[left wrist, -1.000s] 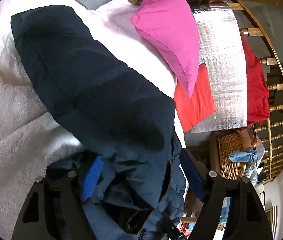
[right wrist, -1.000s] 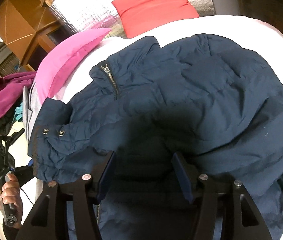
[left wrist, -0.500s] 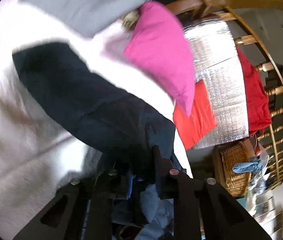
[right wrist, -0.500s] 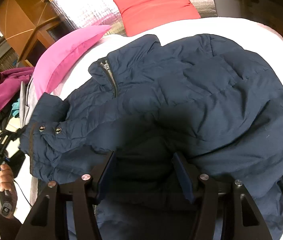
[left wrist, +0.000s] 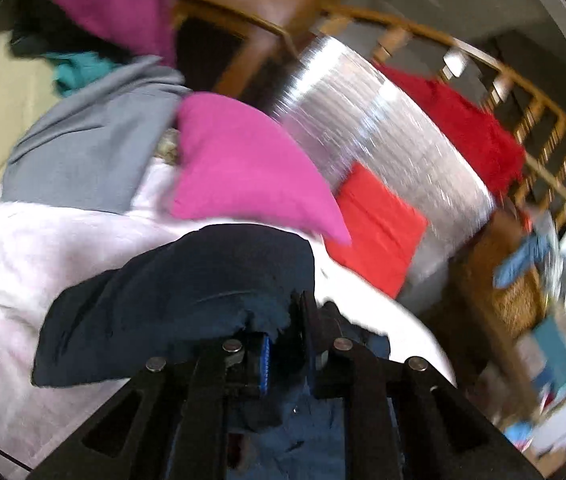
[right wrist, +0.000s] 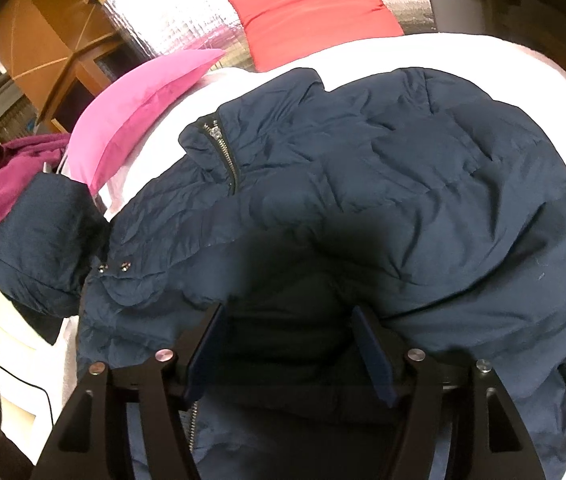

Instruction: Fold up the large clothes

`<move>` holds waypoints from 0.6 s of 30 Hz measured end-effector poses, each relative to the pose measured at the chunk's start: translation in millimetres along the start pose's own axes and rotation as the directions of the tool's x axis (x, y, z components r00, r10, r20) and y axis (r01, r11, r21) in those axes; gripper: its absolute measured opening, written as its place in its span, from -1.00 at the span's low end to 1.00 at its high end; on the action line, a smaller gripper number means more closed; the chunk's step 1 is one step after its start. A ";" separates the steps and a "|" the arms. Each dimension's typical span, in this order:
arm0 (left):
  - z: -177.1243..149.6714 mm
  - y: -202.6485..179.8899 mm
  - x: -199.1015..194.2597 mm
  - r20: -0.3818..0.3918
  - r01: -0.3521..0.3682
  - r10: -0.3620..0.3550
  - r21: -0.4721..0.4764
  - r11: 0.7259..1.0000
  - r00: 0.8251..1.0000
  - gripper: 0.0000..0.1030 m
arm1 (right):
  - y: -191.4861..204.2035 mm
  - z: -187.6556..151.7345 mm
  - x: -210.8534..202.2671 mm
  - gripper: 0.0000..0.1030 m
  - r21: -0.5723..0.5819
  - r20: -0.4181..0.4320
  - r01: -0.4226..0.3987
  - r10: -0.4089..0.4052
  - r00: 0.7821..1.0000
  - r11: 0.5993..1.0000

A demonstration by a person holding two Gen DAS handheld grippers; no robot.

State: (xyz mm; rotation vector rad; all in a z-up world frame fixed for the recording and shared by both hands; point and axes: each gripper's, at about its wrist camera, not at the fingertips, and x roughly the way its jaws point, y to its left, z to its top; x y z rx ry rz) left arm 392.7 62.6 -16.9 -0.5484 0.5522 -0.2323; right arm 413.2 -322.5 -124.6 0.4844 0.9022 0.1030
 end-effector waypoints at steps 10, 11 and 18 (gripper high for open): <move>-90.2 -8.2 92.6 -0.391 -0.073 0.049 -0.046 0.996 0.919 -0.70 | -10.5 3.3 -6.2 0.33 0.078 -0.004 -0.065 0.066 0.998 0.995; -91.2 -3.9 94.9 -0.408 -0.075 0.037 -0.077 0.994 0.912 -0.64 | -9.8 3.2 -6.7 0.34 0.076 -0.005 -0.064 0.064 0.998 0.995; -74.7 24.9 61.8 -0.424 -0.034 -0.054 -0.199 0.979 0.904 0.17 | -13.0 4.6 -9.0 0.34 0.095 -0.003 -0.075 0.076 0.997 0.993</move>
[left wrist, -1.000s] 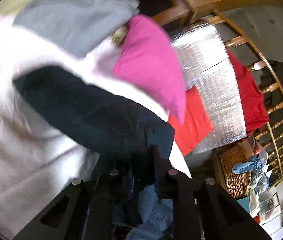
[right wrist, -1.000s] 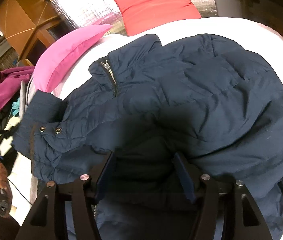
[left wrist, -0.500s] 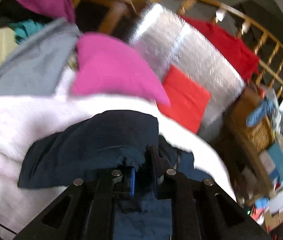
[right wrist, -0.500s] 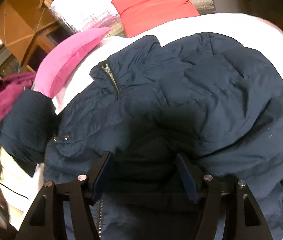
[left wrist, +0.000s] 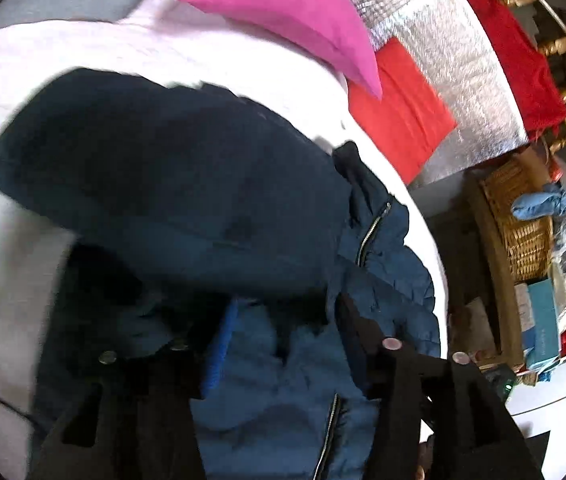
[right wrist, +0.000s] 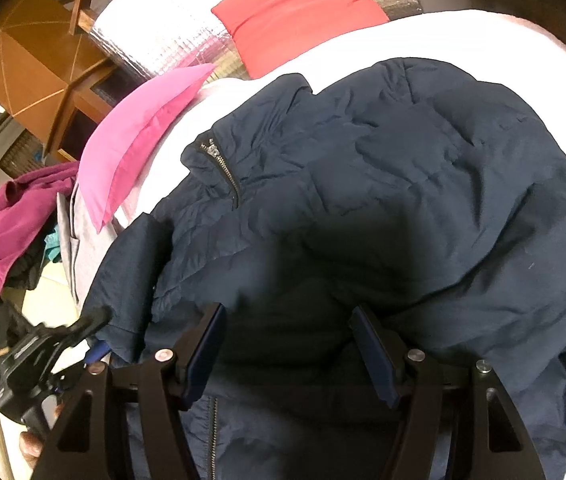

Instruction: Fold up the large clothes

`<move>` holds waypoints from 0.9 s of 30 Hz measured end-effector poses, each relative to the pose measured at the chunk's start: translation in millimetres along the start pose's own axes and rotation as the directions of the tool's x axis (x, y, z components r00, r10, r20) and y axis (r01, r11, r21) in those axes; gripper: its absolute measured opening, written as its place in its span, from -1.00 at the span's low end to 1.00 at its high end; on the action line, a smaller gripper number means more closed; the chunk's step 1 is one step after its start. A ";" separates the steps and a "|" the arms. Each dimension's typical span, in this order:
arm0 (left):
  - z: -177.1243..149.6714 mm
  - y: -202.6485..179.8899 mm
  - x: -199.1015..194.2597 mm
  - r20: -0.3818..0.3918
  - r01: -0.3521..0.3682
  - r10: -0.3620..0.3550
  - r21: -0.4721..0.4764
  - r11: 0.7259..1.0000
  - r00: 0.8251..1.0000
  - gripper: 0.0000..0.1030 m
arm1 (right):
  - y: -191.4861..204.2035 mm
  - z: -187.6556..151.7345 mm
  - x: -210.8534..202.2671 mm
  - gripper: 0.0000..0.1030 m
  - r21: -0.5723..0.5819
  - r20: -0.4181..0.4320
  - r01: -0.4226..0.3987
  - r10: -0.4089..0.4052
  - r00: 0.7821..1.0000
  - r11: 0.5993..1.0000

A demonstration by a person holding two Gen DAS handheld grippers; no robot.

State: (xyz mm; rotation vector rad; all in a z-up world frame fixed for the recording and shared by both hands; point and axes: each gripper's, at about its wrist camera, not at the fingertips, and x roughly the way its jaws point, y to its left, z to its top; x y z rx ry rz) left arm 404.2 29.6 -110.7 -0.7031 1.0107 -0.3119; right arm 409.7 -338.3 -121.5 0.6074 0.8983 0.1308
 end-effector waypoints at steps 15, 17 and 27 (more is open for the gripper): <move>31.0 78.8 -35.1 0.130 0.121 -0.088 -0.273 0.954 0.988 0.33 | 4.5 -8.1 -2.0 0.34 -0.015 0.020 0.010 -0.010 1.000 1.000; 30.8 77.5 -31.7 0.128 0.124 -0.091 -0.280 0.952 0.988 0.33 | 4.6 -7.1 -1.3 0.34 -0.016 0.020 0.009 -0.009 1.000 1.000; 38.5 74.5 -22.9 0.193 0.133 -0.078 -0.290 0.948 0.978 -0.49 | 0.7 -3.9 -16.5 0.34 -0.015 0.080 -0.008 0.009 0.997 1.000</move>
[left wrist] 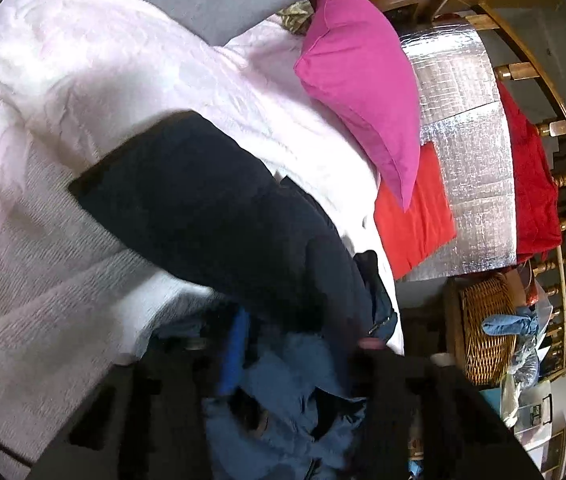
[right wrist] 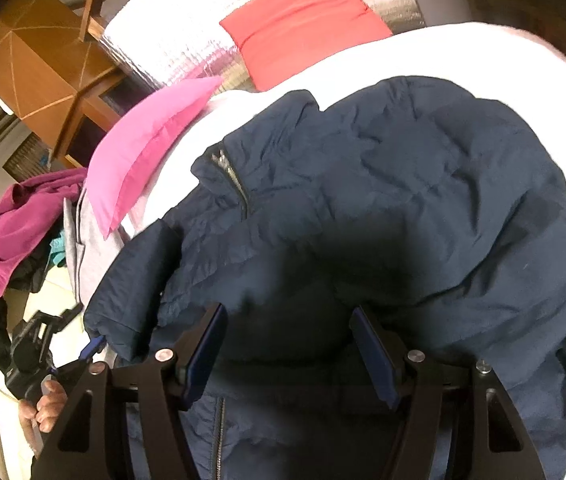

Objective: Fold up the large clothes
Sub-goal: 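Lower the folded jacket part onto the jacket and open the left tool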

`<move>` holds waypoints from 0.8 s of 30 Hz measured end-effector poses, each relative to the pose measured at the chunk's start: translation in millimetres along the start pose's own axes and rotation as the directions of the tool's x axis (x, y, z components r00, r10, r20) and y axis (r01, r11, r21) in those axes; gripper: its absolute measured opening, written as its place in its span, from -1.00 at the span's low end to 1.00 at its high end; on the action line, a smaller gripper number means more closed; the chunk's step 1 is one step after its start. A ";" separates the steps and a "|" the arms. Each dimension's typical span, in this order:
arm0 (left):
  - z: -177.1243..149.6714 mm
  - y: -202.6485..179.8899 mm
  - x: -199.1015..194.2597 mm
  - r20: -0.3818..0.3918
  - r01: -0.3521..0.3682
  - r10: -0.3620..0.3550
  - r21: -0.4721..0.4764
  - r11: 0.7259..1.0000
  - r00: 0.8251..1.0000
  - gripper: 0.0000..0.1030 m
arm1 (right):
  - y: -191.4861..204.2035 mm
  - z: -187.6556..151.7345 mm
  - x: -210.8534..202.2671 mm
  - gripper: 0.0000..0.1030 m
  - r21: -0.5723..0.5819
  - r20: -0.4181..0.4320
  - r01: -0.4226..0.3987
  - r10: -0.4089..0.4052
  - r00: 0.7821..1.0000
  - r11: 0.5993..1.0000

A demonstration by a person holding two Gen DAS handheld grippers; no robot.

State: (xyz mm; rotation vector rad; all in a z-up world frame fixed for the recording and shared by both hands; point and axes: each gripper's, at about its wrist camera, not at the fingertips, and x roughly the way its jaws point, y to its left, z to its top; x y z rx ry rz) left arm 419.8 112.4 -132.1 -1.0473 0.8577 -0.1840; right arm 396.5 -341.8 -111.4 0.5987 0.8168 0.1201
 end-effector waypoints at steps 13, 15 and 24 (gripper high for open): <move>-75.1 -122.7 -7.5 0.106 -0.032 -0.037 0.585 0.810 0.994 -0.70 | -49.4 12.8 -27.5 0.34 0.139 0.049 0.011 -0.018 0.999 0.990; -104.8 -143.1 4.1 0.063 -0.013 -0.040 0.682 0.731 0.997 -0.71 | -55.9 13.8 -32.8 0.34 0.165 0.068 0.007 -0.018 0.998 0.986; -200.2 -136.0 89.0 -0.242 0.057 0.257 0.822 0.567 0.936 -0.58 | -75.4 21.7 -35.3 0.34 0.251 0.057 -0.018 0.004 0.998 0.968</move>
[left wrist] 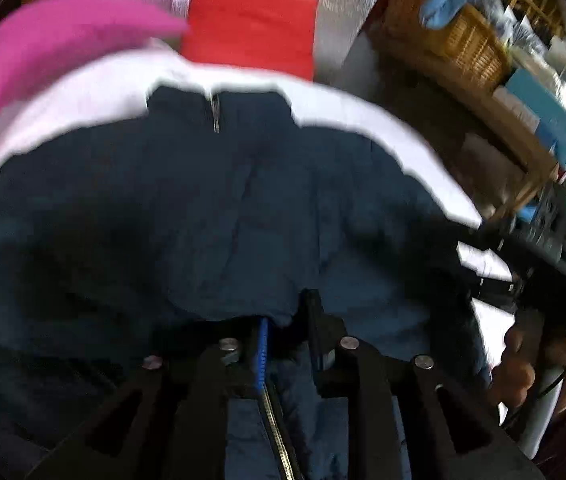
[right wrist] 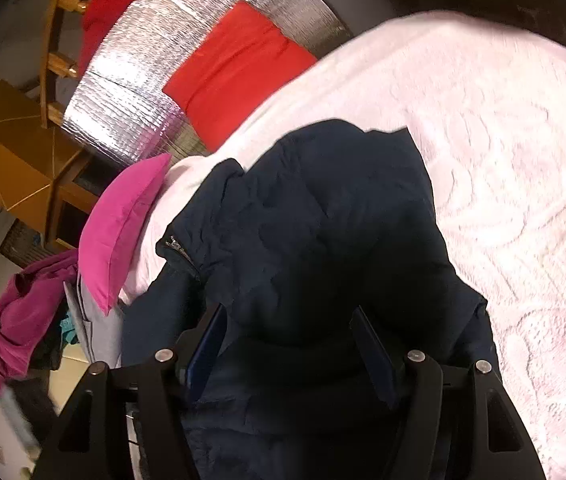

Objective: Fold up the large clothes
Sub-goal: 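Lower the folded jacket part onto the jacket and open the left tool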

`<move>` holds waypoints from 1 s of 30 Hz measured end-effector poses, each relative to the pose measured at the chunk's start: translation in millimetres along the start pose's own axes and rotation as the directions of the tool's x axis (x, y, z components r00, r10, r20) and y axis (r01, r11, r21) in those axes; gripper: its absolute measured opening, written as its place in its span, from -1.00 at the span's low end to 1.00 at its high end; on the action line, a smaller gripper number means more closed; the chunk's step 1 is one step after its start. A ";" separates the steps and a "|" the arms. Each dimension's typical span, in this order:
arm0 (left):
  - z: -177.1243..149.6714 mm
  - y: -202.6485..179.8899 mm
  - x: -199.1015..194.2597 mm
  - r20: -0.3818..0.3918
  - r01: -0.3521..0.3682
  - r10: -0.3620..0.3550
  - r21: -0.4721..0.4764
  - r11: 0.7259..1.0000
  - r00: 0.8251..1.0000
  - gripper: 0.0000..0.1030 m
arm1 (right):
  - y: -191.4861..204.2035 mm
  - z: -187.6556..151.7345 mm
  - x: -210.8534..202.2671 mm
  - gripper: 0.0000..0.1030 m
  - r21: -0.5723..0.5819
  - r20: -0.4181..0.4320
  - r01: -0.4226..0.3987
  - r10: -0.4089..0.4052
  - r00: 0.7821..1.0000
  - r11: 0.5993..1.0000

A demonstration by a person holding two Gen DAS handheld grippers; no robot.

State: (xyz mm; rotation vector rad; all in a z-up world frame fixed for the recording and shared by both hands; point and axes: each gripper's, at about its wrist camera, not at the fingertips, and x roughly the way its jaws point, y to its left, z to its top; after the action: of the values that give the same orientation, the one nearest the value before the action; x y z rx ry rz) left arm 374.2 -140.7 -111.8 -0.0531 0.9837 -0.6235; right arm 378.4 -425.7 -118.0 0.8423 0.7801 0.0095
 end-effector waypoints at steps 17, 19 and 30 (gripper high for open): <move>-7.9 136.9 -112.4 0.135 -0.063 0.116 -0.350 0.935 0.984 0.33 | 112.3 -57.7 -3.5 0.34 -0.467 0.012 -0.104 0.124 0.992 0.878; -10.3 153.2 -107.0 0.092 -0.115 0.168 -0.415 0.903 0.982 0.32 | 130.5 -74.2 2.8 0.34 -0.551 -0.004 -0.100 0.118 0.993 0.829; -15.7 185.1 -75.9 -0.023 -0.121 0.130 -0.553 0.825 0.991 -0.10 | 175.0 -126.7 67.2 0.32 -0.833 0.166 0.227 -0.163 0.973 0.504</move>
State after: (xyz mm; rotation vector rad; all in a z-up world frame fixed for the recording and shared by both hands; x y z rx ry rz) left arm 418.5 54.8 -121.3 -0.5056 1.1178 -0.1965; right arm 398.5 -201.6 -93.7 -0.2114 0.6846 0.1539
